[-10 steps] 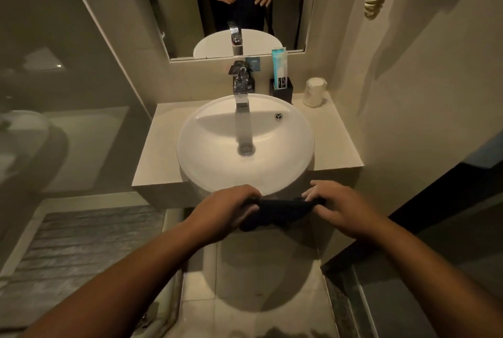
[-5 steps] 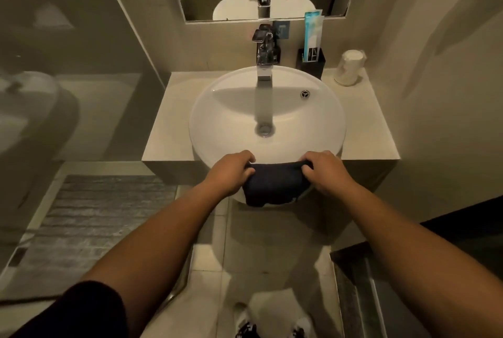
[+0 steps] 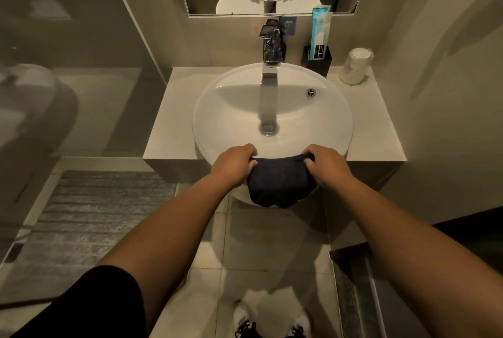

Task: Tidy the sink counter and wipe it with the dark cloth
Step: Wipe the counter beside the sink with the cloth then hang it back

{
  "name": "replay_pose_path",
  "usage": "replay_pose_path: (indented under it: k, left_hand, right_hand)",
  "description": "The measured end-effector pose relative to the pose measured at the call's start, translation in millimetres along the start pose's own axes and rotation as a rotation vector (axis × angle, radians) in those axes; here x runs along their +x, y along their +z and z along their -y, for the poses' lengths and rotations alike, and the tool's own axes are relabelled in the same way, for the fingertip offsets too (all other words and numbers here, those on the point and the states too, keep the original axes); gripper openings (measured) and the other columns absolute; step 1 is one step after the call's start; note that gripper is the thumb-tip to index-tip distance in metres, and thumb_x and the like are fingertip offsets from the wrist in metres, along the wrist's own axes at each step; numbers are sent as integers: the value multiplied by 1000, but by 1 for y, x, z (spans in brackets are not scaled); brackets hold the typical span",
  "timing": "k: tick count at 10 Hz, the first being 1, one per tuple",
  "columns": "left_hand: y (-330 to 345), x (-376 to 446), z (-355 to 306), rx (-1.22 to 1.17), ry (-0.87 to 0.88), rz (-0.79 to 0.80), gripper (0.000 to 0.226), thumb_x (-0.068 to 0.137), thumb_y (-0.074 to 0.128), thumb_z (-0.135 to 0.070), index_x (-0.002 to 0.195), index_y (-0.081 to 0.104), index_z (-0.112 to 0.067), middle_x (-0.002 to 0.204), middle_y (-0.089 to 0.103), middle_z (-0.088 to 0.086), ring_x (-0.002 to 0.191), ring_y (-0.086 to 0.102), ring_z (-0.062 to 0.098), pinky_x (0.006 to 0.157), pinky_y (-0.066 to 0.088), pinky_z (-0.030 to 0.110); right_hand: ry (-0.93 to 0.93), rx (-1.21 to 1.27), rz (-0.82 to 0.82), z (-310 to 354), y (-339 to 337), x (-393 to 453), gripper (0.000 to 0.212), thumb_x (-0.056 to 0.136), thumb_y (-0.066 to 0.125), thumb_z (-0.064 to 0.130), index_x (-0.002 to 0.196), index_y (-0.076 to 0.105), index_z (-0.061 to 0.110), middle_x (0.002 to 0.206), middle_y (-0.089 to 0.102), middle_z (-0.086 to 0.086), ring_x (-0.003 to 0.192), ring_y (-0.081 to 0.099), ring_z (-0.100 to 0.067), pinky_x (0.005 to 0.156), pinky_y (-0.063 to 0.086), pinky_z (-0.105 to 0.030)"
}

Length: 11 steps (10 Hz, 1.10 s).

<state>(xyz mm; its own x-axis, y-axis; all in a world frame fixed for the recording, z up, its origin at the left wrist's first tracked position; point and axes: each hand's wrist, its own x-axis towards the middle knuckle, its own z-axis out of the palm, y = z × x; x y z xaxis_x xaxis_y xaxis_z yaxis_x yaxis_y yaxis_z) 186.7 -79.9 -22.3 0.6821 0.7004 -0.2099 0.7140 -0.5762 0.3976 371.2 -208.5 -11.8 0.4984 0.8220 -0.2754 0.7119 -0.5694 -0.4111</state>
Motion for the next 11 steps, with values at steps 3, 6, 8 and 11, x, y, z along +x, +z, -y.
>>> replay_pose_path:
  k: [3, 6, 8, 11]
  left_hand:
    - [19, -49, -15, 261, 369, -129, 44, 86, 47, -58, 108, 56, -21, 101, 60, 0, 89, 55, 19, 79, 46, 37]
    - [36, -42, -6, 355, 233, -34, 33, 92, 58, -34, 121, 52, -21, 121, 61, 4, 107, 57, 22, 101, 38, 38]
    - [21, -54, -10, 357, 343, -87, 43, 88, 58, -44, 123, 49, -21, 119, 59, 2, 105, 53, 20, 96, 41, 37]
    - [-26, -51, -43, 312, 131, 291, 29, 96, 46, -38, 92, 61, -13, 86, 65, 6, 74, 58, 18, 74, 46, 31]
  right_hand:
    - [-475, -282, 62, -15, 9, -32, 60, 86, 55, 54, 138, 44, 25, 143, 49, 1, 130, 44, -19, 113, 29, -42]
    - [-398, -411, 22, -14, 24, -34, 44, 93, 54, 42, 135, 47, 31, 144, 51, 0, 142, 33, -22, 120, 12, -48]
    - [-382, -438, -41, -9, 18, -48, 55, 90, 51, 53, 138, 43, 25, 142, 50, -3, 133, 42, -24, 115, 28, -44]
    - [-267, -339, 384, 36, -30, -52, 24, 94, 51, 38, 86, 63, 19, 78, 62, 2, 74, 59, -14, 72, 45, -26]
